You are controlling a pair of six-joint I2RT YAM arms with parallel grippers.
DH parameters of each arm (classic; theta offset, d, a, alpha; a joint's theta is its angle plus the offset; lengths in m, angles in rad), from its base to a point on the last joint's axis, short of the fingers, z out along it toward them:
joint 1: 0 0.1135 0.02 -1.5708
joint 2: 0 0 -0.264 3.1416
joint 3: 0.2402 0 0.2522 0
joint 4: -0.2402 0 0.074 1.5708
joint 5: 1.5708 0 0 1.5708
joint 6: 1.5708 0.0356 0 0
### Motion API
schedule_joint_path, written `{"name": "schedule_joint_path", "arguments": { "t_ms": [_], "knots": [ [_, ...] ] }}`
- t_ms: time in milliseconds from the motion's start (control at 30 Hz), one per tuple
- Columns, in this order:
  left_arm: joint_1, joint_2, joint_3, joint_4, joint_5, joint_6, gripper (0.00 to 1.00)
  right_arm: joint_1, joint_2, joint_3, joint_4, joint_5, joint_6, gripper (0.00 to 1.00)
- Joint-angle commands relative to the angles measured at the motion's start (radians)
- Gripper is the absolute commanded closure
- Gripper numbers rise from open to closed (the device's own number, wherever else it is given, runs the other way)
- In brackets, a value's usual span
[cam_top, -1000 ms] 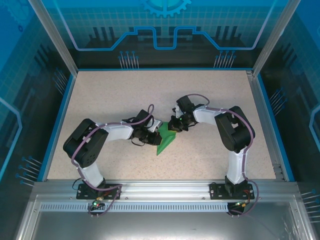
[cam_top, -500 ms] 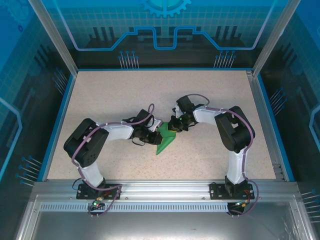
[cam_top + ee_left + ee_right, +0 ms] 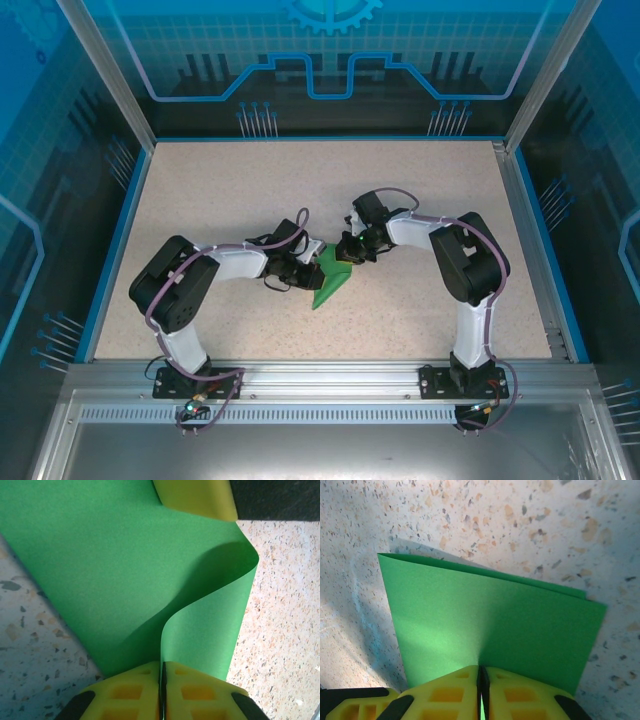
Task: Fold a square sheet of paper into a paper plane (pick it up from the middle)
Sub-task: Third fold the triangle at the center of the table.
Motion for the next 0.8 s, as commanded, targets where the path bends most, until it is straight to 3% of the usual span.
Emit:
{"name": "schedule_joint_path", "arguments": {
  "t_ms": [0, 467, 767],
  "knots": [
    [0.009, 0.009, -0.011, -0.018, -0.016, -0.011, 0.90, 0.018, 0.036, -0.034, -0.071, 0.081, -0.006, 0.87],
    [0.010, -0.056, -0.054, 0.057, 0.005, -0.033, 0.90, 0.017, 0.032, -0.032, -0.084, 0.091, -0.010, 0.87],
    [0.008, 0.006, -0.043, 0.068, 0.026, -0.034, 0.89, 0.018, 0.028, -0.039, -0.067, 0.071, -0.006, 0.87]
  ]
}}
